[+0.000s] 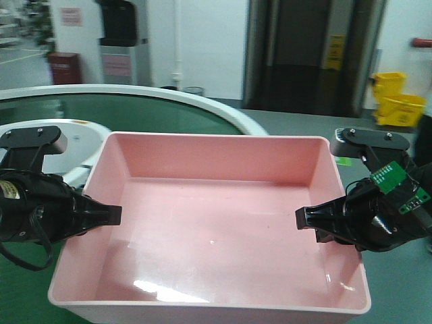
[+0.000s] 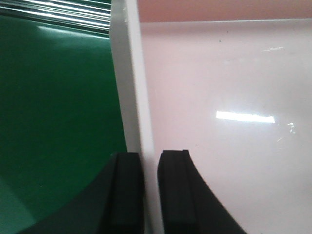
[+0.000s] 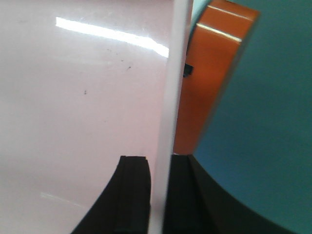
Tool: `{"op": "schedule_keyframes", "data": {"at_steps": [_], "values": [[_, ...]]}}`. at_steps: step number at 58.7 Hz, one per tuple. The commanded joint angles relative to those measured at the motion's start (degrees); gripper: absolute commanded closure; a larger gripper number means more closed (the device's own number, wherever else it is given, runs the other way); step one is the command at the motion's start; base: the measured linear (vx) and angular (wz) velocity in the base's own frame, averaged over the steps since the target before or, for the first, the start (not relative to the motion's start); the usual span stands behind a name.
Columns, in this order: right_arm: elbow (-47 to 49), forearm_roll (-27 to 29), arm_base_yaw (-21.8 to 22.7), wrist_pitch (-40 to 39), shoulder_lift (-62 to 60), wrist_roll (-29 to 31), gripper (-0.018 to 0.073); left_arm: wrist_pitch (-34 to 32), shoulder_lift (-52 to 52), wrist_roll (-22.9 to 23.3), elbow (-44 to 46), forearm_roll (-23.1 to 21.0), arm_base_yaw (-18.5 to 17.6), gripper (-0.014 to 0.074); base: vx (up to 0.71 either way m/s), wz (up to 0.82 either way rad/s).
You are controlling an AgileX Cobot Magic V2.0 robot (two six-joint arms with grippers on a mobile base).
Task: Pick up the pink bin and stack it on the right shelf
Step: 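Hold the pink bin with both grippers while the base drives to the table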
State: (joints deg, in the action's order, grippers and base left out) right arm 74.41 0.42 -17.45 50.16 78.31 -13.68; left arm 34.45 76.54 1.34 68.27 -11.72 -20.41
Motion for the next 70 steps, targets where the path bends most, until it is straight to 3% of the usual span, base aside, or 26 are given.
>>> {"op": "schedule_keyframes", "data": {"at_steps": [1,70], "values": [[1.9,-0.4,0.3,-3.9,-2.2,1.1,0.0568,-4.9,-2.1,-0.8,1.9,-0.6,-0.2,0.0598,-0.18,-0.67],[1.9,-0.4,0.3,-3.9,-2.2,1.1,0.0568,-4.9,-2.1,-0.8,1.9,-0.6,-0.2,0.0598,-0.1,-0.67]]}}
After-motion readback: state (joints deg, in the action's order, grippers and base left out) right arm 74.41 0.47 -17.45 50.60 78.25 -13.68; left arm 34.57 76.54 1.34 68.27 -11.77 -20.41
